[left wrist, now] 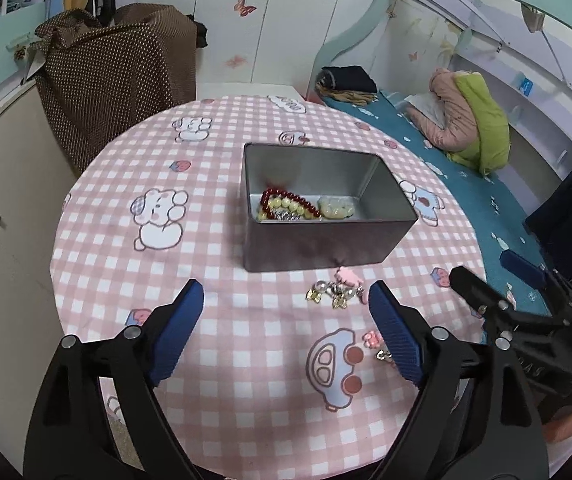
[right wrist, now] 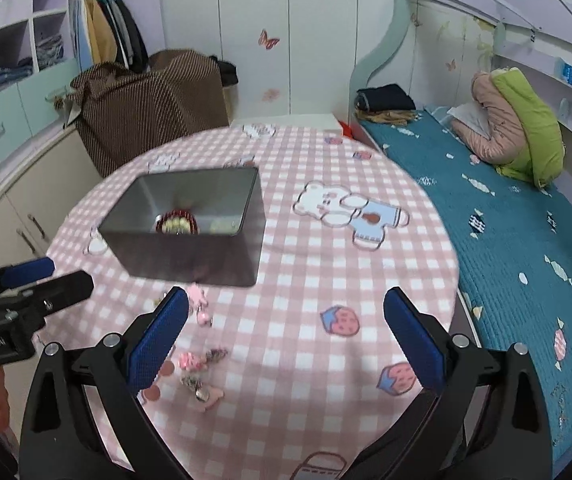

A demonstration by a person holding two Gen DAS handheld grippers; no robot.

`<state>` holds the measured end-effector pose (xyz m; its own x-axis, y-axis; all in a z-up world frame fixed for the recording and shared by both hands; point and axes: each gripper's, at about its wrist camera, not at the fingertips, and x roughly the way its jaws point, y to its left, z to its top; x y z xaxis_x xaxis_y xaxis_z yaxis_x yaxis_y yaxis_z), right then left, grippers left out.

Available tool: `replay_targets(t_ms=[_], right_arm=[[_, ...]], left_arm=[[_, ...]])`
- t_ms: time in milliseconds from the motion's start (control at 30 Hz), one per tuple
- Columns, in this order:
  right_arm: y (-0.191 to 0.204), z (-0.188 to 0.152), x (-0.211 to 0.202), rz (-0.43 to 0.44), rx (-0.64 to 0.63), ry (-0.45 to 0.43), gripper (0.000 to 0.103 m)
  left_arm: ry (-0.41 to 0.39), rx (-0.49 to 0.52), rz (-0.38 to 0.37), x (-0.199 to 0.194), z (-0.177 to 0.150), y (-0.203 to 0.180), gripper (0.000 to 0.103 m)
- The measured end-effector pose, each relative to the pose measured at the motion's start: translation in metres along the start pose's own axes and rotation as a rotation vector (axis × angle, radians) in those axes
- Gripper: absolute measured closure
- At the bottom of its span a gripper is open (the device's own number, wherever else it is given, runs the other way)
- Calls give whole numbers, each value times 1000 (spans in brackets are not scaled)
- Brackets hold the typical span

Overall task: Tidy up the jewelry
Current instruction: 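Move both open tools back toward the remaining charms beside the tin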

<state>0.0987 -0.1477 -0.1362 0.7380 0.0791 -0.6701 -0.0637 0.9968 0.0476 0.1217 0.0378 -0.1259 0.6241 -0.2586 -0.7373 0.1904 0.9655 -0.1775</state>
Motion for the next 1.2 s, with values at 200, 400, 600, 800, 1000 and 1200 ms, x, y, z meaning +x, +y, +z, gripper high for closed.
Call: replay_targets(t_ms=[200, 400, 600, 800, 1000, 1200], right_arm=[[8, -15, 12, 6, -25, 60, 9], [15, -37, 23, 31, -59, 130, 9], [24, -61, 25, 38, -110, 146, 9], [30, -66, 22, 56, -146, 97, 9], [48, -63, 18, 112, -194, 77, 61], [43, -60, 18, 111, -165, 81, 82]], left_arm=[[30, -6, 7, 7, -9, 5, 14], [87, -13, 31, 23, -24, 11, 14], [147, -8, 51, 39, -40, 17, 14], [151, 19, 64, 43, -46, 14, 12], [167, 24, 37, 43, -45, 8, 12], [162, 64, -2, 39, -40, -11, 12]])
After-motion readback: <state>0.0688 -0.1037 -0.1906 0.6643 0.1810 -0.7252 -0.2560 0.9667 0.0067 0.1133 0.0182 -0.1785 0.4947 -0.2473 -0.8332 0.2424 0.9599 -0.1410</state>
